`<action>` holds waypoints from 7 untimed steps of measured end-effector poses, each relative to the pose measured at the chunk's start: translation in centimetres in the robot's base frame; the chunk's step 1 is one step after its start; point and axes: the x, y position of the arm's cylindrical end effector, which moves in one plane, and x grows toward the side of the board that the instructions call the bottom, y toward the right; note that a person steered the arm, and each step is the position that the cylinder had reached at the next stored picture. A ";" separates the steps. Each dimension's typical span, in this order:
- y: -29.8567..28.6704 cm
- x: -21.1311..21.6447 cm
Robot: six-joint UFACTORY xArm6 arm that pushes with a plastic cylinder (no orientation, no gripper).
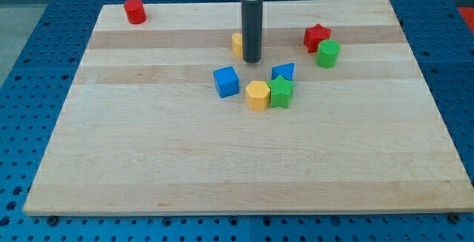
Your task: Push yellow heart towards top center
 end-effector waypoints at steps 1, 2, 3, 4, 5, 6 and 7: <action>0.3 -2.8; 0.3 -3.1; -0.6 1.6; -3.5 2.5; -4.4 0.5; -4.4 -1.1; -4.1 -2.7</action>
